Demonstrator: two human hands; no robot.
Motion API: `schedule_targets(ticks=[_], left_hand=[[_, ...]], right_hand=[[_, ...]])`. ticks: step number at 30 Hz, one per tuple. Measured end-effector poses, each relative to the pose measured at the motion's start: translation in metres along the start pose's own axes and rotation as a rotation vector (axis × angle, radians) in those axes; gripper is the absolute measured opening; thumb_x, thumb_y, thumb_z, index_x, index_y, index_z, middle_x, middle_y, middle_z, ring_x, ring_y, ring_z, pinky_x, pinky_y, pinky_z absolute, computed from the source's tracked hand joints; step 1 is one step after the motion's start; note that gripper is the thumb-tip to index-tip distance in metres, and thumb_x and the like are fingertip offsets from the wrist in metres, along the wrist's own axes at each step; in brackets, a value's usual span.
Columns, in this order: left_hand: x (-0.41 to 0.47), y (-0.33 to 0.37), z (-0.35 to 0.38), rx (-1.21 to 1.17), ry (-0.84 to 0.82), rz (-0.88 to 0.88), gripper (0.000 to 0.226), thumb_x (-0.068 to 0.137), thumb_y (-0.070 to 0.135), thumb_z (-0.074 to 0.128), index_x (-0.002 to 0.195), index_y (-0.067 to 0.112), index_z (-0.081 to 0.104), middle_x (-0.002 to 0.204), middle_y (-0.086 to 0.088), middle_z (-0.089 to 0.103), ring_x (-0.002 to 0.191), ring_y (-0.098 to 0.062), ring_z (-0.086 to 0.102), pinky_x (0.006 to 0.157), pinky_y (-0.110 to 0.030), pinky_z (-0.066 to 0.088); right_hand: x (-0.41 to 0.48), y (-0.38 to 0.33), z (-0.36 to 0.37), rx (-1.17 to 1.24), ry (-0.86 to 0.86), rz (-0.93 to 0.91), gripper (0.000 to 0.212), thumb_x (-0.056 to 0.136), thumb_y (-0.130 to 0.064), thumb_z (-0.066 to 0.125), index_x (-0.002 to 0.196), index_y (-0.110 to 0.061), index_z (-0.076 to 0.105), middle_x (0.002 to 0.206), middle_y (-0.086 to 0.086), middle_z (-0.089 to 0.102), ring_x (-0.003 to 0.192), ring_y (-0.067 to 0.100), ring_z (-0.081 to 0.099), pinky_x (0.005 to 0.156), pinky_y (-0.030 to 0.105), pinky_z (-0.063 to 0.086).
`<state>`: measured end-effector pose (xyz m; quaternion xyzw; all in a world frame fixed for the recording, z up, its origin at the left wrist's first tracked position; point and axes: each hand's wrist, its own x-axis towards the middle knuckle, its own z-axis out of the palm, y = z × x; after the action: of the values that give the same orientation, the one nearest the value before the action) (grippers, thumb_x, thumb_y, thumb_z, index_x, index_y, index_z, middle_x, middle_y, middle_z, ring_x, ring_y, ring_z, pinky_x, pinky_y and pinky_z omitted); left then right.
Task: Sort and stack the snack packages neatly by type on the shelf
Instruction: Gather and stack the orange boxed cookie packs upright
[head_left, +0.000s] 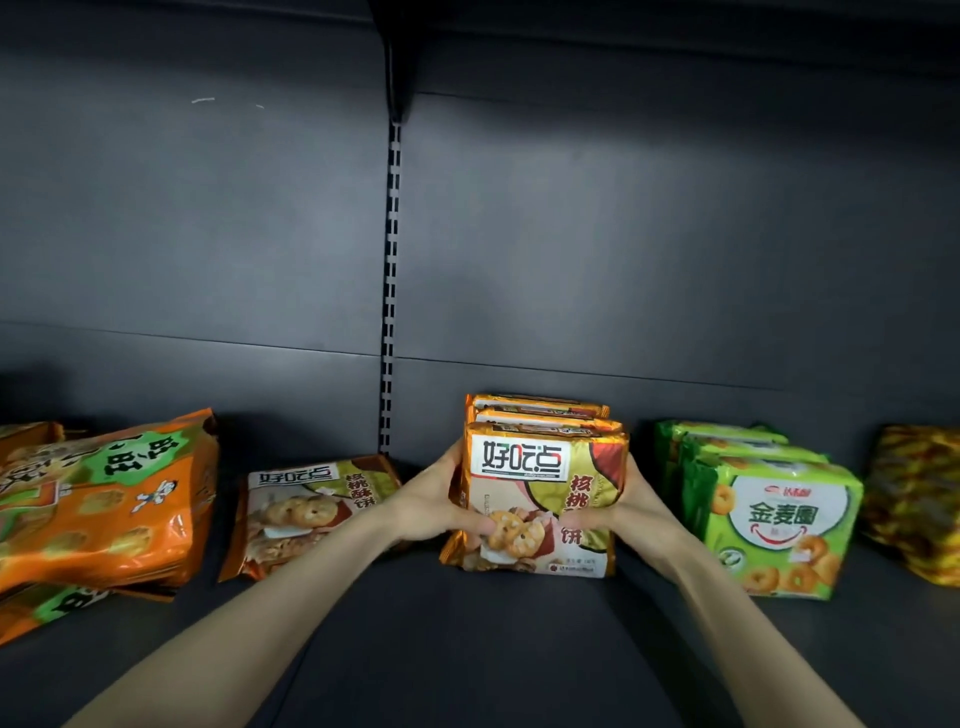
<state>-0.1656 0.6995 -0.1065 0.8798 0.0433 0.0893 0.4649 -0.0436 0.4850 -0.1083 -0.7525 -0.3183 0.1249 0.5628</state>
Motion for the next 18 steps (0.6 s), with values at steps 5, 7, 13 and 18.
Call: schedule_targets(ticks=[5, 7, 13, 18], left_hand=[[-0.006, 0.000, 0.003, 0.130, 0.075, -0.003, 0.090, 0.080, 0.022, 0.074, 0.147, 0.027, 0.014, 0.127, 0.010, 0.056, 0.115, -0.001, 0.047, 0.095, -0.016, 0.038], [-0.010, -0.002, 0.005, 0.244, 0.109, -0.007, 0.078, 0.081, 0.035, 0.071, 0.144, 0.026, 0.025, 0.133, 0.005, 0.056, 0.119, -0.007, 0.051, 0.102, -0.026, 0.042], [-0.037, -0.012, 0.004, 0.788, 0.180, -0.084, 0.070, 0.083, 0.053, 0.059, 0.141, 0.025, 0.033, 0.146, -0.001, 0.040, 0.135, -0.023, 0.036, 0.111, -0.046, 0.029], [-0.072, -0.023, -0.009, 0.905, 0.239, -0.180, 0.063, 0.087, 0.044, 0.058, 0.142, 0.023, 0.035, 0.147, -0.004, 0.041, 0.134, -0.024, 0.040, 0.110, -0.041, 0.032]], right_hand=[[-0.004, -0.004, 0.006, -0.081, 0.086, -0.051, 0.107, 0.056, -0.003, 0.088, 0.140, -0.022, 0.024, 0.112, -0.008, 0.061, 0.104, 0.008, 0.061, 0.088, 0.027, 0.051], [-0.010, -0.007, 0.009, -0.148, 0.134, -0.088, 0.112, 0.058, -0.005, 0.088, 0.143, -0.025, 0.018, 0.111, -0.012, 0.059, 0.103, 0.007, 0.059, 0.087, 0.025, 0.049], [-0.027, -0.011, 0.010, -0.364, 0.203, -0.116, 0.105, 0.066, -0.009, 0.083, 0.146, -0.024, 0.017, 0.129, 0.001, 0.052, 0.119, 0.018, 0.052, 0.100, 0.041, 0.047], [-0.050, -0.011, 0.012, -0.420, 0.212, -0.112, 0.075, 0.076, -0.012, 0.076, 0.138, -0.017, 0.034, 0.128, 0.004, 0.050, 0.119, 0.020, 0.050, 0.098, 0.036, 0.045]])
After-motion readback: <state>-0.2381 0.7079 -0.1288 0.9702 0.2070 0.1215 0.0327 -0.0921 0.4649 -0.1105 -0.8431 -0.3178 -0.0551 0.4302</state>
